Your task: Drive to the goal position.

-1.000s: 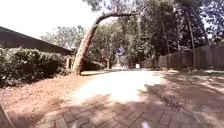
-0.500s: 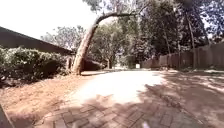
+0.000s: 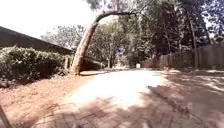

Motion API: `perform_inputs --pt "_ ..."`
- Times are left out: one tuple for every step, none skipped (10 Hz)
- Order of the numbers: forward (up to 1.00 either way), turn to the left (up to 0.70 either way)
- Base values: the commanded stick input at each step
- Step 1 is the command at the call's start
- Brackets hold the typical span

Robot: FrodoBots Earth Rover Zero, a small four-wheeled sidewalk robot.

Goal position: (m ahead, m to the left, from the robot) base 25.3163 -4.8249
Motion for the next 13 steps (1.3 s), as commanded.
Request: perform_inputs --pt "0.70 0.00" --pt "0.70 0.00" --pt "0.70 0.00" --pt "0.70 0.00" --pt "0.70 0.00" --pt "0.70 0.00" --pt "0.70 0.00" --pt "0.70 0.00" --pt "0.70 0.00" --pt "0.70 0.00" --pt "0.70 0.00" --pt "0.70 0.00" --pt "0.70 0.00"
